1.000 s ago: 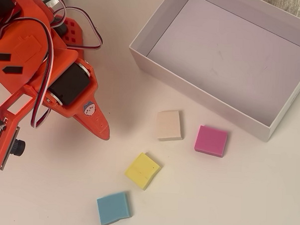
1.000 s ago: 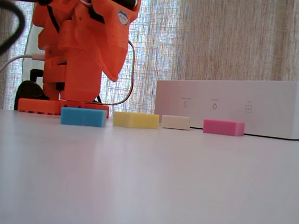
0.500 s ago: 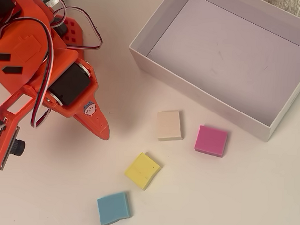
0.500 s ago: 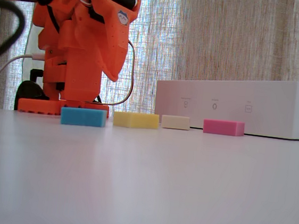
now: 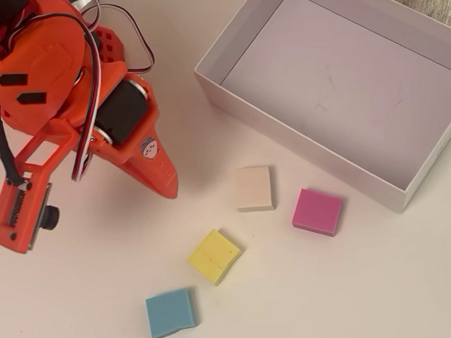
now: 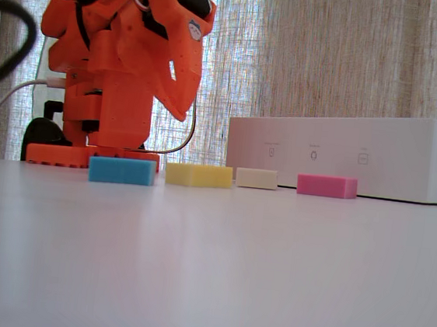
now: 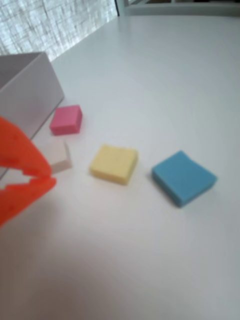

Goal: Grasp the yellow cuboid and put it in the bin.

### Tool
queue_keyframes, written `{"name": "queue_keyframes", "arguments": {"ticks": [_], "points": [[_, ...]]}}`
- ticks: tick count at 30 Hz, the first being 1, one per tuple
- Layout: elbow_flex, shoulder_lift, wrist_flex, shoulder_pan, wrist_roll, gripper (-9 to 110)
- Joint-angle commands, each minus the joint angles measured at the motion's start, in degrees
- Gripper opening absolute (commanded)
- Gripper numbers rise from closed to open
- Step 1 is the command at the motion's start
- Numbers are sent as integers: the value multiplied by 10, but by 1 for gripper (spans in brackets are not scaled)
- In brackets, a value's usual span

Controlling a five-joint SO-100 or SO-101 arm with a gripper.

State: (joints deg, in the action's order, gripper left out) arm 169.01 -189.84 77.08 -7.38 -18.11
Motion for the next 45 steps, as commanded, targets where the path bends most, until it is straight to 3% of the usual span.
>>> {"name": "queue_keyframes", "arguments": {"ticks": [1,7,14,18,22,29,38,45], "points": [[0,3,-6,-4,-18,-8],[-55,84,-60,-5,-40,-5],[-477,367,-40,-8,-33,0],[-651,462,16,-4,23,28],[-753,534,104,-20,20,29],[-696,647,148,-12,35,29],[-439,686,-66,32,31,28],[-369,698,-97,39,30,28]]}}
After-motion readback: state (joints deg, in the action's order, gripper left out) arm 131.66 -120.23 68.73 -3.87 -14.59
